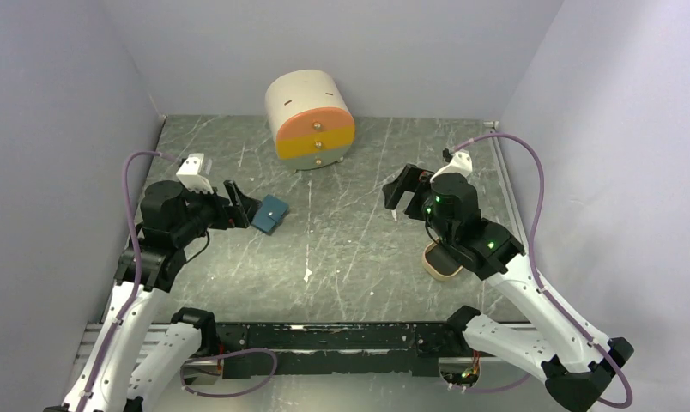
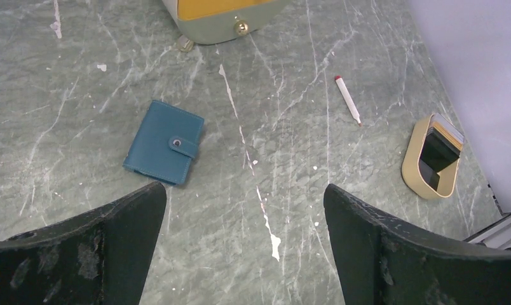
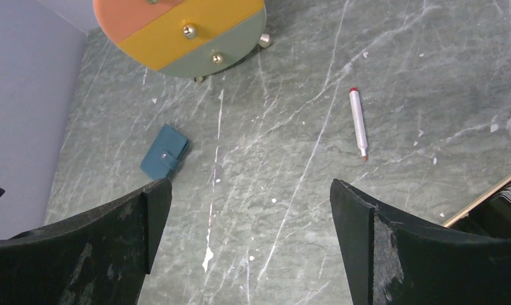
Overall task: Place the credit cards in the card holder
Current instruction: Move the card holder to the center of the board.
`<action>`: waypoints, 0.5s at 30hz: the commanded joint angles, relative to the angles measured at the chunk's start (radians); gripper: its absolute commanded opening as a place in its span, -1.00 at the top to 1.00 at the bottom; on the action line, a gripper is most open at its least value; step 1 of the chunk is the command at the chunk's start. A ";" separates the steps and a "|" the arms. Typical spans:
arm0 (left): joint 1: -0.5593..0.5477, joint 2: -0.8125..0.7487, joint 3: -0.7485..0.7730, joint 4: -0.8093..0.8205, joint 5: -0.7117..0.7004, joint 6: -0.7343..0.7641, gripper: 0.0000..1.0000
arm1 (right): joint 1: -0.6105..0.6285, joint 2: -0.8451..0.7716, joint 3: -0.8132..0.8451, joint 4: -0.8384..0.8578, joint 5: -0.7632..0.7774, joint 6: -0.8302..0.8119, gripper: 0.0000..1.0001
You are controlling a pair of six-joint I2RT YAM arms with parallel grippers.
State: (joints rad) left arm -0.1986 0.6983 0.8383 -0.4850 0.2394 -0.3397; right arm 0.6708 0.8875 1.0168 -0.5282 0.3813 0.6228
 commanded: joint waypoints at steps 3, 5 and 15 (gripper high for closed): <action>0.011 -0.006 0.004 0.025 0.008 -0.015 -0.97 | -0.008 -0.006 -0.002 0.009 0.016 -0.016 -0.99; 0.011 0.005 -0.010 0.036 -0.004 -0.036 -0.97 | -0.008 0.000 0.000 0.011 0.013 -0.015 -0.98; 0.011 0.229 0.014 -0.015 -0.067 -0.162 -0.90 | -0.008 0.005 -0.002 0.037 -0.017 -0.020 -0.98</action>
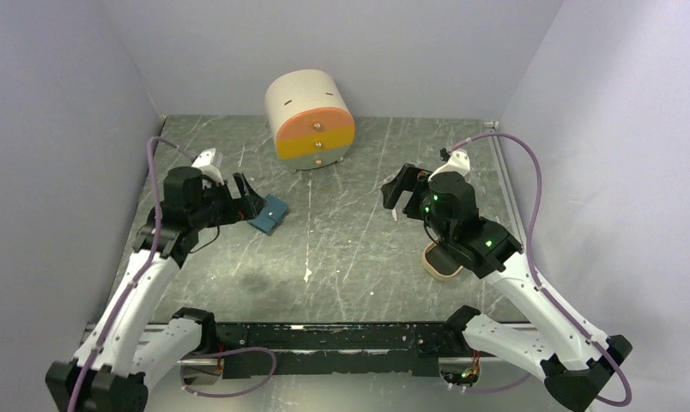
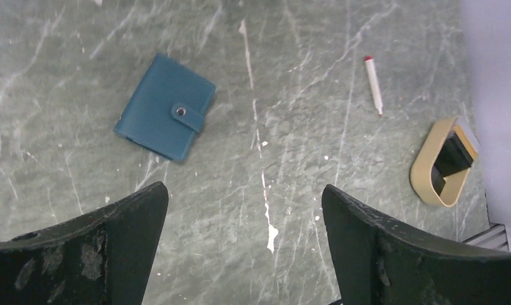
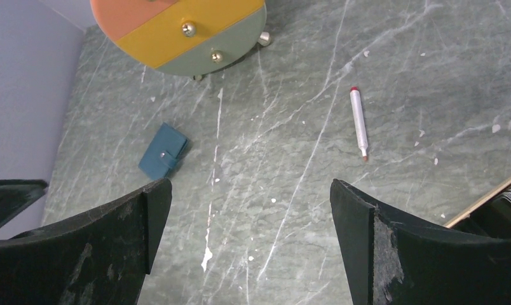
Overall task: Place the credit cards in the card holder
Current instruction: Move the card holder to the center of the board.
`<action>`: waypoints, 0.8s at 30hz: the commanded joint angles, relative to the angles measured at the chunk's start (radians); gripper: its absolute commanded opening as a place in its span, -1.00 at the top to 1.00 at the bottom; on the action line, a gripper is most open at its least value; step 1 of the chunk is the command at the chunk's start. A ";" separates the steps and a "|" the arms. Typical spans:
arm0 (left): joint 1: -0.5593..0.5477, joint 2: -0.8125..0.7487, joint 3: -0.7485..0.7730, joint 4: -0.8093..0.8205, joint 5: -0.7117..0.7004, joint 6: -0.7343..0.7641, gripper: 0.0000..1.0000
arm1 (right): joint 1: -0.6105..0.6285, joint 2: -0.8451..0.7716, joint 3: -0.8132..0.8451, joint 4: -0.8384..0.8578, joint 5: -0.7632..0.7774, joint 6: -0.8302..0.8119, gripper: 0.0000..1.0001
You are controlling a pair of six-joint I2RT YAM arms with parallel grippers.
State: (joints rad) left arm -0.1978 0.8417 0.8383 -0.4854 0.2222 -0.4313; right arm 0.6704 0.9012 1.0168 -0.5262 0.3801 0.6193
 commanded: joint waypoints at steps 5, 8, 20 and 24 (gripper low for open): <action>0.011 0.236 0.116 -0.076 -0.023 -0.008 -0.46 | -0.008 -0.037 -0.013 0.042 -0.013 -0.047 -0.99; 0.033 0.320 0.137 -0.068 -0.033 -0.007 -0.47 | -0.008 -0.069 -0.017 0.043 -0.014 -0.066 -0.99; 0.199 0.759 0.269 -0.025 0.179 0.031 -0.19 | -0.008 -0.171 -0.083 0.095 -0.073 -0.088 -0.99; 0.201 0.888 0.298 -0.005 0.237 0.088 -0.23 | -0.007 -0.174 -0.087 0.091 -0.098 -0.084 -0.99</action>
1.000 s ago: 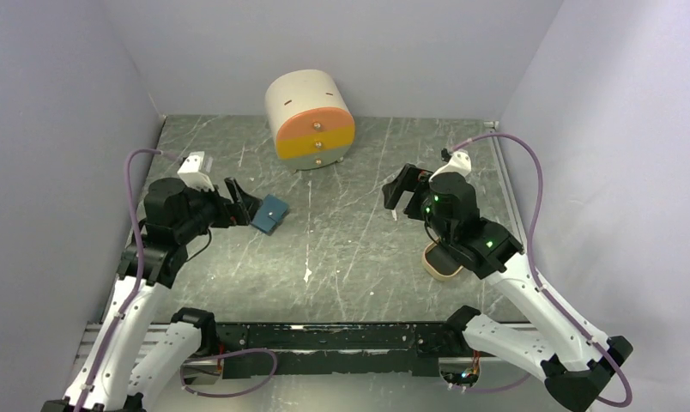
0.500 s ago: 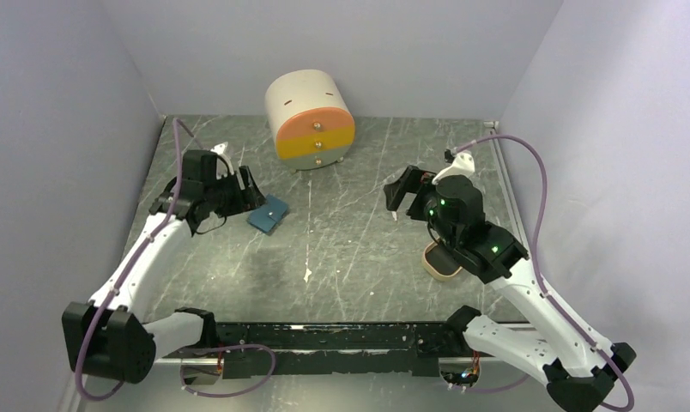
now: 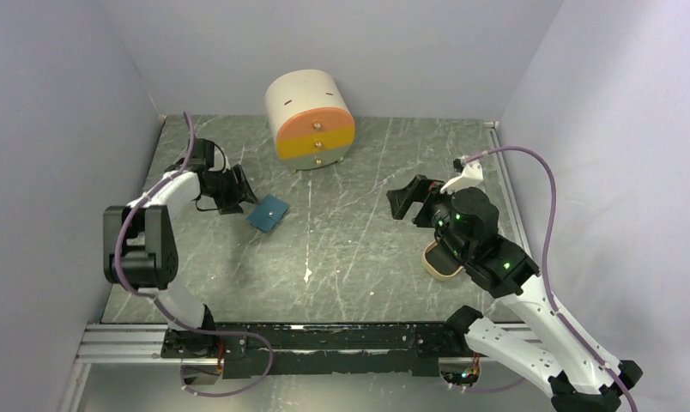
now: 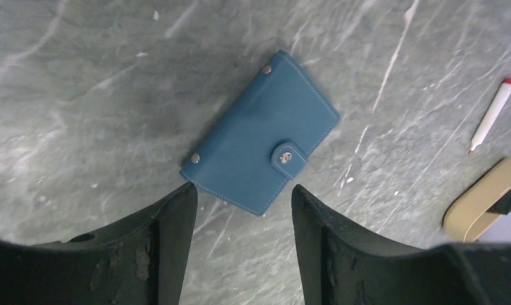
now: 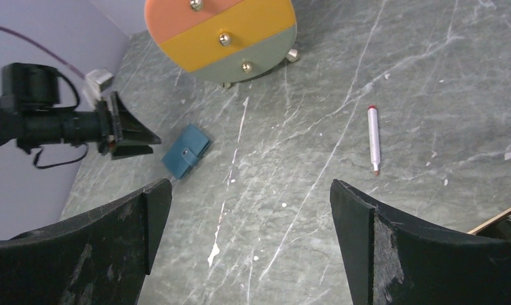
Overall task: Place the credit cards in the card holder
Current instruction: Move the card holder to the center of the board.
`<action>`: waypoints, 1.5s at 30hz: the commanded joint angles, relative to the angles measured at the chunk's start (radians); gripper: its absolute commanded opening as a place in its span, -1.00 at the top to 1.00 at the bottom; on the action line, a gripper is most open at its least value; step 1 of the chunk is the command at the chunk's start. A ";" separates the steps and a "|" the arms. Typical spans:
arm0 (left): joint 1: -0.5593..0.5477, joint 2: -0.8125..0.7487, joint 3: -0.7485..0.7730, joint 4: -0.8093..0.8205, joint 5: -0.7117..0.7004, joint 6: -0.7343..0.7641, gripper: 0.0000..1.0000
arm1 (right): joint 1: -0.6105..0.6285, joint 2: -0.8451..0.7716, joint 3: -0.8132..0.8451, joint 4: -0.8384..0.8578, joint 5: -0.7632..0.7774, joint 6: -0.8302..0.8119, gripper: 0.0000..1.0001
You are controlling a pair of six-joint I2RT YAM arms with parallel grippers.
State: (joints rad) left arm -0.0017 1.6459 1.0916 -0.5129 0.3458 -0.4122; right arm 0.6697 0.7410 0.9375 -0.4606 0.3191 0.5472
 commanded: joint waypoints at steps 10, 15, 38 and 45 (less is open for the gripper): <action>0.003 0.256 0.135 -0.012 0.130 0.128 -0.12 | -0.007 -0.049 -0.058 0.059 -0.035 -0.027 -0.99; -0.014 0.273 0.079 0.054 0.152 0.113 -0.06 | -0.007 -0.072 -0.078 0.071 -0.030 -0.038 -0.99; -0.284 0.150 -0.132 0.259 0.150 -0.102 0.82 | -0.007 -0.079 -0.162 0.024 -0.085 0.049 -0.97; -0.360 0.020 -0.256 0.358 0.224 -0.184 0.82 | -0.007 -0.048 -0.199 0.024 -0.130 0.104 -0.90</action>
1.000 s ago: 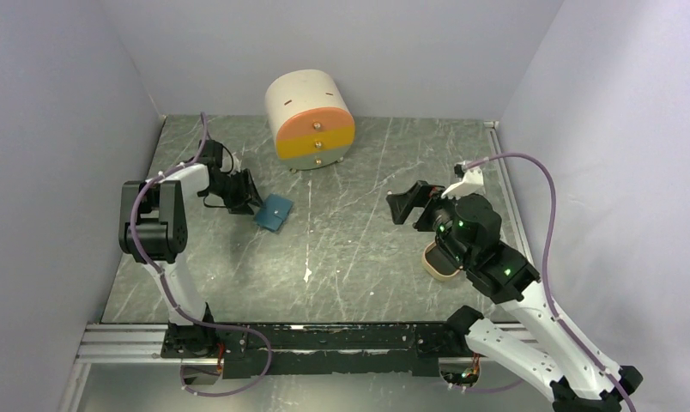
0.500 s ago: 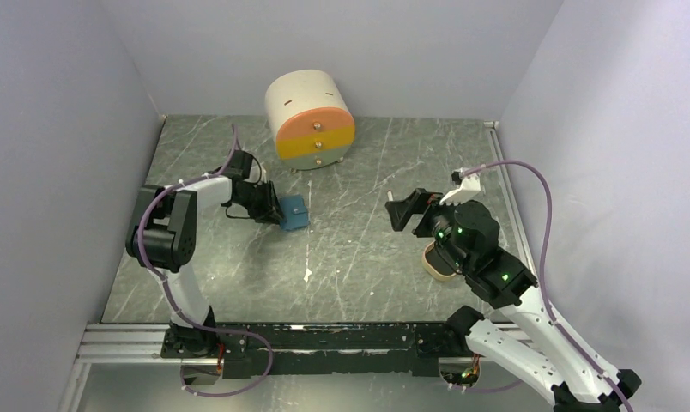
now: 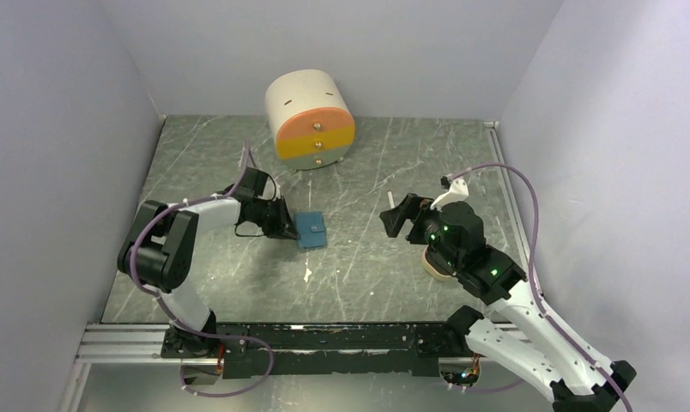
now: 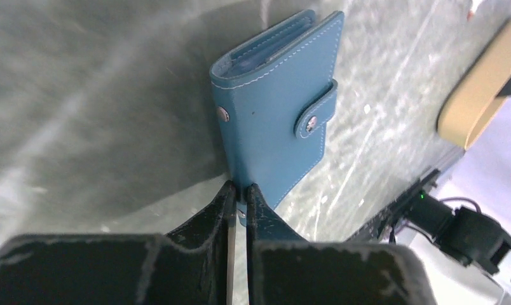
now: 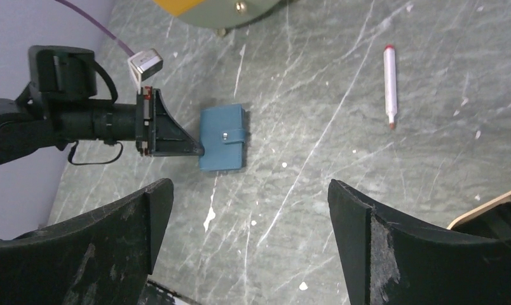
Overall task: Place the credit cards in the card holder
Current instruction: Move the card holder to the center of the board.
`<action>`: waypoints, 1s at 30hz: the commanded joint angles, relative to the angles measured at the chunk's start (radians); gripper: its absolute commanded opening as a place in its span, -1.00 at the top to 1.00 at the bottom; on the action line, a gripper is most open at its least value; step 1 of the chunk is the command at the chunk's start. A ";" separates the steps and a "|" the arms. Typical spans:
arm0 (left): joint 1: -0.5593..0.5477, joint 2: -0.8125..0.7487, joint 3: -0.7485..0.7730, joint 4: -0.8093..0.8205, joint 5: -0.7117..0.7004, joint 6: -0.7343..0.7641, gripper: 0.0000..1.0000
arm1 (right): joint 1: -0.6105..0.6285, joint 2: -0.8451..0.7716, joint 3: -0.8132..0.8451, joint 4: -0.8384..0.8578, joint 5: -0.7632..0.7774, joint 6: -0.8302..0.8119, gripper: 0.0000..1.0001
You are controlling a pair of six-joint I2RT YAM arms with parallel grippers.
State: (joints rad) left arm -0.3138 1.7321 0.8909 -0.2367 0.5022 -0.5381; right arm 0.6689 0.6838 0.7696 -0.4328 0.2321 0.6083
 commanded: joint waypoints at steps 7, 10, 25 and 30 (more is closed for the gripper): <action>-0.145 -0.133 -0.188 0.217 0.135 -0.162 0.82 | -0.005 0.133 -0.075 0.075 -0.210 0.086 -0.41; -0.183 -0.147 -0.229 0.251 0.133 -0.195 0.82 | -0.003 0.212 -0.077 0.101 -0.251 0.115 0.03; -0.274 -0.134 -0.321 0.455 0.185 -0.317 0.82 | 0.185 0.637 0.018 0.185 -0.225 0.176 0.45; -0.292 -0.138 -0.329 0.491 0.184 -0.345 0.82 | 0.221 0.768 0.079 0.149 -0.184 0.161 0.46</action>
State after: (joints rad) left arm -0.5858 1.5944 0.5720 0.1654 0.6453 -0.8474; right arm 0.8680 1.3895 0.7944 -0.2661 0.0002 0.7738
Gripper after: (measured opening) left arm 0.096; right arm 0.276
